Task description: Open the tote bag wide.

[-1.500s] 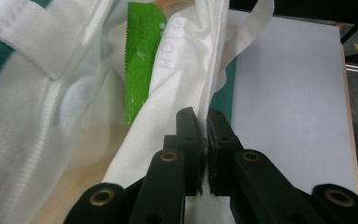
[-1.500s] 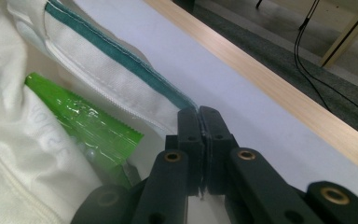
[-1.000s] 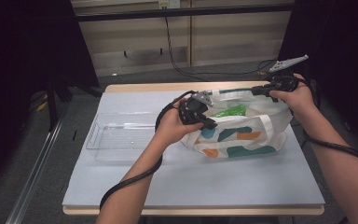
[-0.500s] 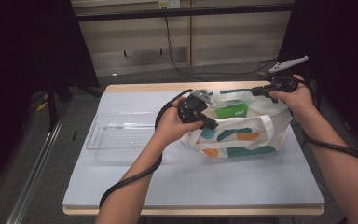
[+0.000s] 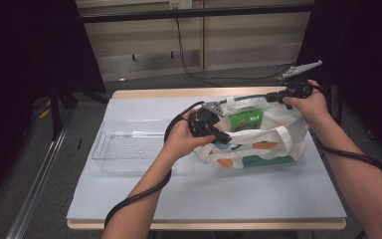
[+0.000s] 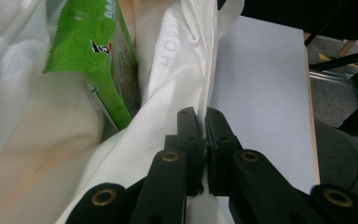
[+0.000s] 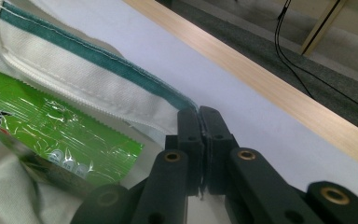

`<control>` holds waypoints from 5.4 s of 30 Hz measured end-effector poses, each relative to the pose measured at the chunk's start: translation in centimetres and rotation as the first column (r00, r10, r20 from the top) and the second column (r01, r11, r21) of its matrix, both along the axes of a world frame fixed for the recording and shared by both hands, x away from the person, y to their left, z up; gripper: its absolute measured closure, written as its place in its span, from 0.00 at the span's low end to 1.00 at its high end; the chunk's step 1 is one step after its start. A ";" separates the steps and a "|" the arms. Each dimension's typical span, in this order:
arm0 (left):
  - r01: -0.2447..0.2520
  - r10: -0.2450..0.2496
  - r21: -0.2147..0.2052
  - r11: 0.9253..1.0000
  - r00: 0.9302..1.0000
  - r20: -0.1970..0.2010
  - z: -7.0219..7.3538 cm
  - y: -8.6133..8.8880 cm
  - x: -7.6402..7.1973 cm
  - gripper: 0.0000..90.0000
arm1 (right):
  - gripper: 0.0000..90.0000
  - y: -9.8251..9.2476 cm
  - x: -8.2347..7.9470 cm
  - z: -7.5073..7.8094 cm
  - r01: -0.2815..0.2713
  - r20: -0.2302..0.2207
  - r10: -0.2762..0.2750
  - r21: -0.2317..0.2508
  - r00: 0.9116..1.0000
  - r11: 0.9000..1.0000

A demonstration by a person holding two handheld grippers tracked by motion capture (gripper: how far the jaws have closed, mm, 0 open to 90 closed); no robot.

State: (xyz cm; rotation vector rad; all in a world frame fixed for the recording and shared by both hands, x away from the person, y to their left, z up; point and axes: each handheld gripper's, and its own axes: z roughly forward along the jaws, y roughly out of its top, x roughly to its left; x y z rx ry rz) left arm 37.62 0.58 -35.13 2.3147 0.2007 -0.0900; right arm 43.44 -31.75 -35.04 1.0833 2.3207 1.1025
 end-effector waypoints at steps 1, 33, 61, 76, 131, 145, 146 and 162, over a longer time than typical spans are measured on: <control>0.000 0.000 0.000 1.000 1.000 0.000 0.0 0.0 0.0 0.96 | 0.98 0.0 0.1 0.0 -0.003 -0.007 0.003 0.004 1.000 1.000; -0.006 0.007 0.007 1.000 0.999 -0.043 -1.7 0.2 0.0 0.96 | 0.97 0.4 1.3 -2.1 0.025 -0.032 -0.024 0.012 0.999 1.000; 0.008 -0.007 0.016 1.000 0.996 -0.084 -3.3 0.3 -0.3 0.95 | 0.97 0.5 2.3 -4.0 0.078 -0.048 -0.077 0.020 0.996 0.997; 0.023 -0.020 0.026 0.999 0.995 -0.097 -3.9 0.3 -0.7 0.96 | 0.97 0.6 2.9 -4.5 0.091 -0.056 -0.091 0.011 0.994 0.996; 0.035 -0.025 0.072 0.997 0.991 -0.130 -6.3 0.8 -1.5 0.96 | 0.97 0.4 2.8 -5.8 0.104 -0.046 -0.105 -0.015 0.993 0.994; 0.034 -0.023 0.077 0.996 0.990 -0.136 -6.8 0.9 -1.7 0.97 | 0.97 0.3 2.8 -6.0 0.098 -0.049 -0.098 -0.011 0.994 0.995; 0.033 -0.023 0.078 0.996 0.991 -0.134 -6.9 1.0 -1.7 0.97 | 0.97 0.3 2.8 -6.0 0.103 -0.051 -0.103 -0.011 0.993 0.995; 0.011 -0.004 0.045 0.999 0.990 -0.144 -5.4 1.3 -1.3 0.72 | 0.84 -0.4 2.0 -5.6 0.119 -0.018 -0.119 0.009 0.993 0.993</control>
